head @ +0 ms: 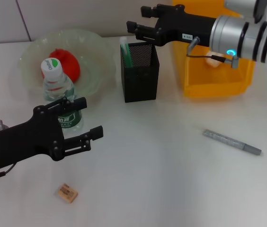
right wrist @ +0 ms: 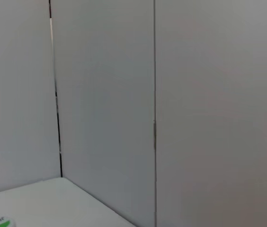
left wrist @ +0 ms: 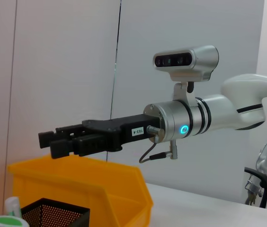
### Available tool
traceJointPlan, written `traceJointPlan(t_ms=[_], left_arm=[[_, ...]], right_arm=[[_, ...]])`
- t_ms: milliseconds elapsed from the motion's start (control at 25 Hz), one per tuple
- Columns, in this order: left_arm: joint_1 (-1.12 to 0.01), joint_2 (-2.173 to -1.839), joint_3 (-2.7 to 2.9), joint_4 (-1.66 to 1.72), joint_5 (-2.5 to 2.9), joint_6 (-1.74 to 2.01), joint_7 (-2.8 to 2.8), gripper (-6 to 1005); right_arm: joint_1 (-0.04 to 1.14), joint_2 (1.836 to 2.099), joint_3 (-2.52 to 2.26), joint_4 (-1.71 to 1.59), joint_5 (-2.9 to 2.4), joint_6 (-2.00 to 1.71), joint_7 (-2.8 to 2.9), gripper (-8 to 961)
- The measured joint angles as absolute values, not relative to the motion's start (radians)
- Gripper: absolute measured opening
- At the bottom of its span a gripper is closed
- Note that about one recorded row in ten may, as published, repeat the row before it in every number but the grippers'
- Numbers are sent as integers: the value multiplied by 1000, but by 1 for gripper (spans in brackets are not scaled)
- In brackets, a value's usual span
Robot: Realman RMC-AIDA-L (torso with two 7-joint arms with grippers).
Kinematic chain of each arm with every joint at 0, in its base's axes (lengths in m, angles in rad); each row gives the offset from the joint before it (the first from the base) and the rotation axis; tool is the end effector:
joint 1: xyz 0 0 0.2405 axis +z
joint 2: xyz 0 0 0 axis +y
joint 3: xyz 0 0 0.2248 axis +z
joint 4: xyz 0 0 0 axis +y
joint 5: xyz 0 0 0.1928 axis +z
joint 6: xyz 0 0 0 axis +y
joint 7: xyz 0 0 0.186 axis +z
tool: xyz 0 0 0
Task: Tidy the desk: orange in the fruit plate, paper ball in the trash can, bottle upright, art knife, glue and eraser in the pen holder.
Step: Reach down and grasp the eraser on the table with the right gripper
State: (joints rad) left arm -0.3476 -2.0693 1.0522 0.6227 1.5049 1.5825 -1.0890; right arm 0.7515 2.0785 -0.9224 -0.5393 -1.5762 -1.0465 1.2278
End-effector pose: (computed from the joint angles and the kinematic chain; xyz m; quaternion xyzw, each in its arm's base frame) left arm -0.1950 0.2804 -0.0264 -0.9193 -0.1174 -0.3456 0.1470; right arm 0.1403 0.4236 -0.0233 -0.9043 0.1483 0.2743 0.2916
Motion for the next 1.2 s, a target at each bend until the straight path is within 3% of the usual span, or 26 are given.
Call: traceJointPlan(t_ms=[280,880,1200], left_arm=[[-342,-2068,1048,623,1505,1581,-1089,813],[-334,-2061,1012,625,1512,1579,-1112,812],[-298,-2046,1012,652,1529,1579,-1153,812]], right_arm=[[657,2079,-922,-649,-1483,-1132,1218,687],[442,2050,-922,-822,-1639,-1517,1252,694],[393,2058,-918,-842,-1783,-1607,1292,694]])
